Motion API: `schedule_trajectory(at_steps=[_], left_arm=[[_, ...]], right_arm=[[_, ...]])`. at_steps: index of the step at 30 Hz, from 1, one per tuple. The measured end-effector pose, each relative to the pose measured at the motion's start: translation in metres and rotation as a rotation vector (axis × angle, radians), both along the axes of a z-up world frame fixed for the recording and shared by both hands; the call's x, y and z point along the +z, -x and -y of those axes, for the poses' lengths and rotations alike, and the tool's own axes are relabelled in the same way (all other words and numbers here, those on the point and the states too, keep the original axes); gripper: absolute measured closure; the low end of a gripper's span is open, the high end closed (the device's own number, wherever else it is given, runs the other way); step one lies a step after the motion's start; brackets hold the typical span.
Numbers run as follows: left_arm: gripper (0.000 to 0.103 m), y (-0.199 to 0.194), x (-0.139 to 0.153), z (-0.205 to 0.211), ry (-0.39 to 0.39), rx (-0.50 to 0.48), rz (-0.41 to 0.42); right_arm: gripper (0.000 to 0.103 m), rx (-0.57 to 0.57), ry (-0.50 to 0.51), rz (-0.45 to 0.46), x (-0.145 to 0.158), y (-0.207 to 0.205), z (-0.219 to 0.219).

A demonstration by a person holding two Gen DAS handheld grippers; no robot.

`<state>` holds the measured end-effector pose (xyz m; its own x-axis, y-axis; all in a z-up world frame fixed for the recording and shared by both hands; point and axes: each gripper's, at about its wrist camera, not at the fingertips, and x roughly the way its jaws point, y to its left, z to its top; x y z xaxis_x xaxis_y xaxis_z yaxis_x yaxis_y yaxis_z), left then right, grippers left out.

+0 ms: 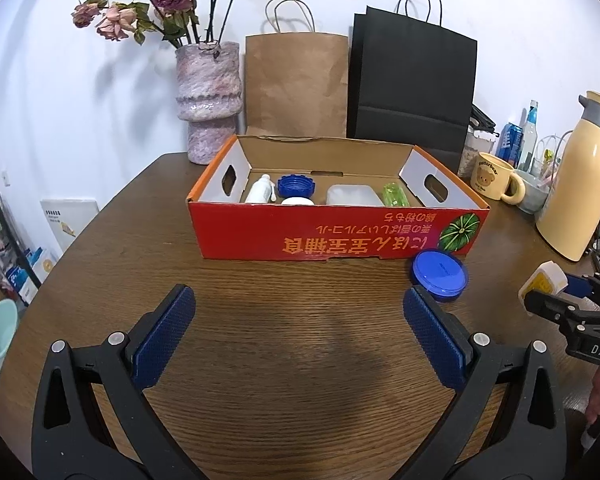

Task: Organize rigid objects
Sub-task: 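Grasp the blue round lid with the left gripper while the right holds the charger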

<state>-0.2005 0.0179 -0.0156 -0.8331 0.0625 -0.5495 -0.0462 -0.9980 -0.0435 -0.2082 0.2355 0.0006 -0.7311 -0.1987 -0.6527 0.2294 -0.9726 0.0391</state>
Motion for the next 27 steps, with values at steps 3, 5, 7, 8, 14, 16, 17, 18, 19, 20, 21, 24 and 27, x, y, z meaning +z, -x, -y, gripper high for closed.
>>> schedule_trajectory(at_steps=[3,5,7,8,14,16,17,18,19,20,21,24,27], left_arm=[[0.000,0.002,0.000,-0.008,0.016,0.012,0.007],[0.000,0.005,-0.001,-0.015,0.026,0.013,0.015],[0.000,0.006,-0.001,-0.023,0.030,0.009,0.017],[0.000,0.006,-0.001,-0.028,0.036,0.008,0.017],[0.000,0.013,-0.002,-0.053,0.028,-0.024,0.028],[0.000,0.017,-0.003,-0.062,0.031,-0.029,0.035],[0.000,0.018,-0.003,-0.065,0.032,-0.031,0.039],[0.000,0.021,-0.004,-0.069,0.031,-0.033,0.045],[0.000,0.022,-0.005,-0.072,0.030,-0.034,0.051],[0.000,0.023,-0.006,-0.074,0.029,-0.035,0.057],[0.000,0.025,-0.006,-0.076,0.027,-0.038,0.063],[0.000,0.030,-0.010,-0.088,0.030,-0.049,0.083],[0.000,0.036,-0.016,-0.099,0.037,-0.058,0.108]], right_arm=[[0.034,-0.007,0.002,-0.007,0.000,0.000,-0.007],[0.034,-0.014,0.004,-0.011,0.001,0.001,-0.012],[0.034,-0.021,0.005,-0.016,0.002,0.002,-0.018],[0.034,-0.026,0.006,-0.016,0.002,0.002,-0.021],[0.034,-0.051,0.009,-0.019,0.002,0.005,-0.040],[0.034,-0.057,0.010,-0.022,0.003,0.005,-0.047],[0.034,-0.059,0.012,-0.024,0.003,0.006,-0.049],[0.034,-0.062,0.013,-0.026,0.003,0.007,-0.053],[0.034,-0.063,0.014,-0.026,0.003,0.007,-0.055],[0.034,-0.064,0.014,-0.027,0.003,0.008,-0.057],[0.034,-0.063,0.015,-0.027,0.003,0.008,-0.060],[0.034,-0.061,0.012,-0.031,0.004,0.008,-0.066],[0.034,-0.064,0.008,-0.032,0.003,0.010,-0.073]])
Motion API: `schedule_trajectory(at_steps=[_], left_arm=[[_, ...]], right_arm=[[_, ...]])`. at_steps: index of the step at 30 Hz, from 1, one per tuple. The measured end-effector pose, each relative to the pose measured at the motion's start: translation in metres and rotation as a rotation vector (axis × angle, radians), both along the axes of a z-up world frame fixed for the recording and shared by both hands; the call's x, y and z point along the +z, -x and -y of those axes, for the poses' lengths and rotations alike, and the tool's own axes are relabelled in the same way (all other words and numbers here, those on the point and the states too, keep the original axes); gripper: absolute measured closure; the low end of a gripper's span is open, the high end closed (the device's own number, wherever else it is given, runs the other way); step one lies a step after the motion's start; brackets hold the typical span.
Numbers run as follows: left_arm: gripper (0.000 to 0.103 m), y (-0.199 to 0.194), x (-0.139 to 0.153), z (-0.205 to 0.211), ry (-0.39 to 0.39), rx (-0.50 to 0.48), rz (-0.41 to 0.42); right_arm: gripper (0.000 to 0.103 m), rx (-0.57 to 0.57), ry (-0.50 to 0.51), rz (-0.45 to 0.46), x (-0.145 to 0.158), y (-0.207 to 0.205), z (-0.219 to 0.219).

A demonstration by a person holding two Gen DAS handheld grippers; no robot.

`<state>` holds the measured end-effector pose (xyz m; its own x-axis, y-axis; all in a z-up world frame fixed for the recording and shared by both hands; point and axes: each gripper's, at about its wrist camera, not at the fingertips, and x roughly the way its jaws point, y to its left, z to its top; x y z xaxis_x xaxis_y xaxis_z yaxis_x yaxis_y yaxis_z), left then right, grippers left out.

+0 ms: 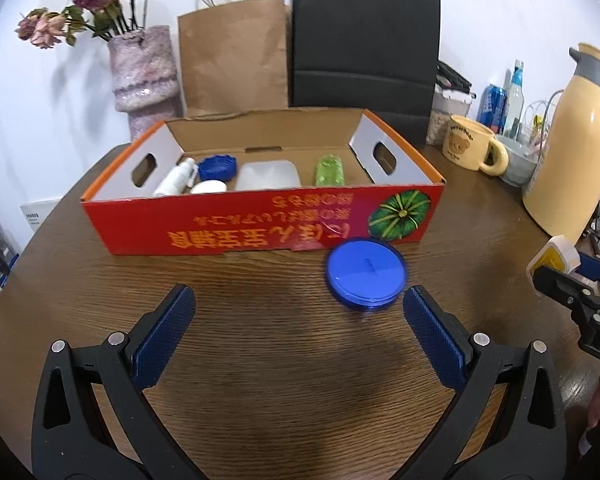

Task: Organize rigid objects
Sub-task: 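Grasp the blue round lid with the left gripper while the right holds the charger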

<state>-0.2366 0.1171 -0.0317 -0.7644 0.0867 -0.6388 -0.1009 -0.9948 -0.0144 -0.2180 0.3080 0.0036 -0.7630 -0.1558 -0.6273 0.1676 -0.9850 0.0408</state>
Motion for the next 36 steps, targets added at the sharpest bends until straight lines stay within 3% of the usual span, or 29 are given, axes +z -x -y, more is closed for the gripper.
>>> schedule_trajectory(at_steps=[9,21,24,29,36], left_arm=[[0.000,0.029,-0.017,-0.031,0.025,-0.008,0.082],[0.002,0.061,-0.031,-0.043,0.028,0.070,0.151],[0.009,0.064,-0.031,-0.043,0.007,0.071,0.158],[0.039,0.068,-0.036,-0.047,-0.025,0.035,0.193],[0.040,0.063,-0.034,-0.048,-0.038,0.013,0.181]], right_arm=[[0.034,-0.030,-0.010,0.010,-0.004,0.008,-0.018],[0.034,-0.077,-0.011,0.038,-0.013,0.038,-0.035],[0.034,-0.079,-0.012,0.041,-0.015,0.043,-0.036],[0.034,-0.072,-0.013,0.049,-0.018,0.046,-0.034],[0.034,-0.070,-0.014,0.041,-0.017,0.043,-0.034]])
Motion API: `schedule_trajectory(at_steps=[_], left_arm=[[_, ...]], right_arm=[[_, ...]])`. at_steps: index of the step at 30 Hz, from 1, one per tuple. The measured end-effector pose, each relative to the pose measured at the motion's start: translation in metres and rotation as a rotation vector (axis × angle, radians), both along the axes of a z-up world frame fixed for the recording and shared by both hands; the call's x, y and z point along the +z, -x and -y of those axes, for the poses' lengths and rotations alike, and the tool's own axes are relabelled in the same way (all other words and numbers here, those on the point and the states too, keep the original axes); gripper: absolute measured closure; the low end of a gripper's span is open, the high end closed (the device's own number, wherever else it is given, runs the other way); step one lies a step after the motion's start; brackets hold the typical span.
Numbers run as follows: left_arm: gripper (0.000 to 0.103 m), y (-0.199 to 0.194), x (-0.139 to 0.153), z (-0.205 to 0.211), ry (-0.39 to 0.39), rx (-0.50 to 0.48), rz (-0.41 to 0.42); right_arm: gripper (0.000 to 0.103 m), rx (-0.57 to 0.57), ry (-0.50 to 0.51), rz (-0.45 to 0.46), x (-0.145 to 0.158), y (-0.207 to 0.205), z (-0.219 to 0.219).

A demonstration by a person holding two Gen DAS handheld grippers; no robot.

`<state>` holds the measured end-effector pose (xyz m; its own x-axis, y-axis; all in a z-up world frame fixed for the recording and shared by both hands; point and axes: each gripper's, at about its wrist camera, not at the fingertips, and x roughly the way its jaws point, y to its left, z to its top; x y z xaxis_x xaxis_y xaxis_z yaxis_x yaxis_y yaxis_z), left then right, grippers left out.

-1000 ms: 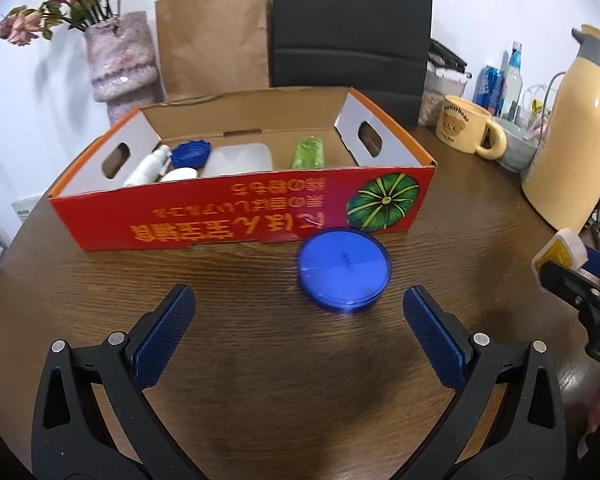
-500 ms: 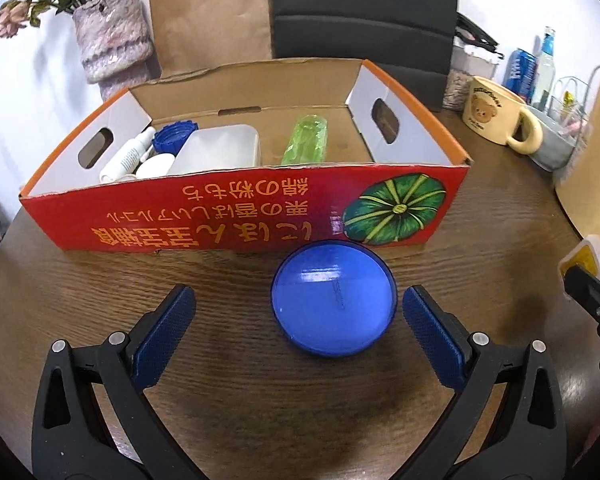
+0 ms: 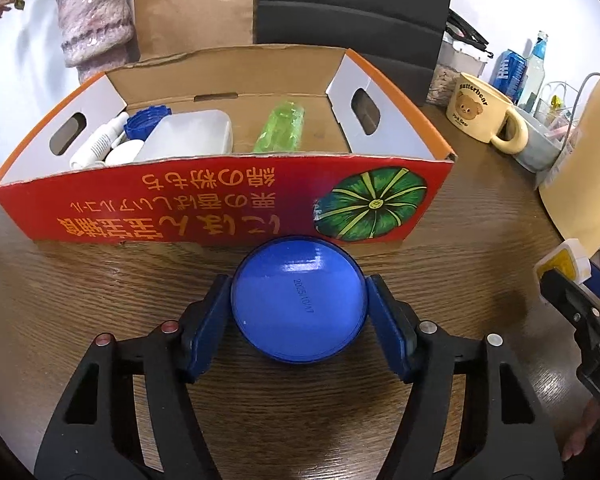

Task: Organize rigid objects
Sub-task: 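Grasp the blue round lid with the left gripper while the right holds the charger, then carry the blue lid and white charger over the box and lower them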

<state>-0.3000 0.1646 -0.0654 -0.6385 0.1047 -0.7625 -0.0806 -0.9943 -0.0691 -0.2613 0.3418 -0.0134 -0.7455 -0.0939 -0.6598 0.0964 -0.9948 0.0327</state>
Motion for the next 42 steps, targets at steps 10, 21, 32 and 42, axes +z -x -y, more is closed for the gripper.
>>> schedule_trajectory(at_steps=[10,21,32,42], left_arm=[[0.040,-0.010,0.009,0.006,-0.011,-0.007,-0.040],[0.040,-0.029,0.023,0.016,-0.026,-0.026,-0.091],[0.040,-0.041,0.041,0.042,-0.061,-0.014,-0.136],[0.040,-0.045,0.054,0.068,-0.070,-0.008,-0.172]], right_arm=[[0.034,0.000,-0.007,-0.028,0.003,-0.005,0.002],[0.034,0.015,-0.024,-0.079,0.011,-0.019,0.018],[0.034,0.029,-0.012,-0.116,0.020,-0.029,0.045],[0.034,0.044,0.003,-0.135,0.029,-0.031,0.076]])
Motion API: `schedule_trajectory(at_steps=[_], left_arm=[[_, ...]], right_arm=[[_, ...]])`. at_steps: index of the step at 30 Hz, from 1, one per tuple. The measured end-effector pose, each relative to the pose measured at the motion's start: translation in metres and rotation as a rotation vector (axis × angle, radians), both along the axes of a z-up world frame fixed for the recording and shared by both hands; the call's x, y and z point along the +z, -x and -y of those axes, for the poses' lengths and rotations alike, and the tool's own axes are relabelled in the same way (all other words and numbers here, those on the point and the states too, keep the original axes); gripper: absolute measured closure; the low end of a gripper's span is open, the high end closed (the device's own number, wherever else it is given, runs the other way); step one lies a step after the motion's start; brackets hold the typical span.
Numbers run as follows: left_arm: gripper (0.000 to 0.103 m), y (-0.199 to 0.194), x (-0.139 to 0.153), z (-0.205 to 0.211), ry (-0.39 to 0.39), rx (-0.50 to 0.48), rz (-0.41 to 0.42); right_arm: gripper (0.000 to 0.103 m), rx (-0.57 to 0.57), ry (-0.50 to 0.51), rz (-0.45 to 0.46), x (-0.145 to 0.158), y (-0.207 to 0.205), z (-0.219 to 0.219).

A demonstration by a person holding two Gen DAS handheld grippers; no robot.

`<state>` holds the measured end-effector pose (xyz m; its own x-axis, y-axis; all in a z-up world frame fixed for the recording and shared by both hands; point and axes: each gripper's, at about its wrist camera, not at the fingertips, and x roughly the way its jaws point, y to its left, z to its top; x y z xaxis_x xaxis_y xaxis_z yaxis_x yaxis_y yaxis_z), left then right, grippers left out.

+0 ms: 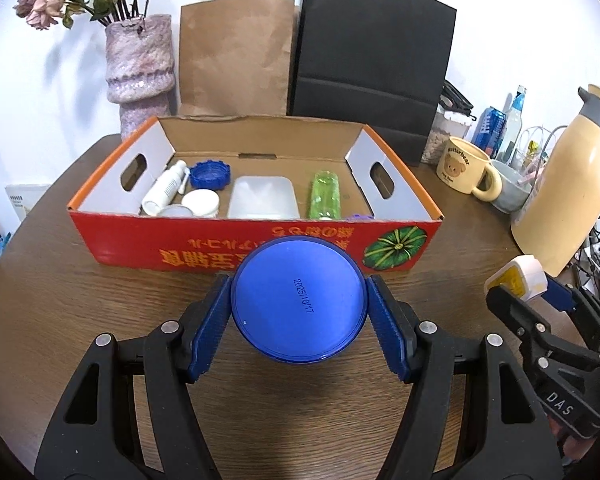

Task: Organize rigid objects
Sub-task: 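Carry the blue lid and white charger over the box and lower them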

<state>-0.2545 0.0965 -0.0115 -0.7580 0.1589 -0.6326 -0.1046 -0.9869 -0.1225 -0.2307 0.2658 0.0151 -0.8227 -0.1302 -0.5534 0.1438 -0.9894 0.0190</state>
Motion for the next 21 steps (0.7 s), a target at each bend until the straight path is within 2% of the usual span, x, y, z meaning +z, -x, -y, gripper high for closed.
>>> schedule_trajectory(at_steps=[10,21], left_arm=[[0.040,0.004,0.020,0.028,0.000,0.011,-0.064],[0.040,0.024,0.034,0.062,-0.013,0.050,-0.097]], right_arm=[[0.034,0.019,-0.005,-0.023,0.010,0.007,0.036],[0.034,0.044,-0.004,-0.038,0.019,0.032,0.078]])
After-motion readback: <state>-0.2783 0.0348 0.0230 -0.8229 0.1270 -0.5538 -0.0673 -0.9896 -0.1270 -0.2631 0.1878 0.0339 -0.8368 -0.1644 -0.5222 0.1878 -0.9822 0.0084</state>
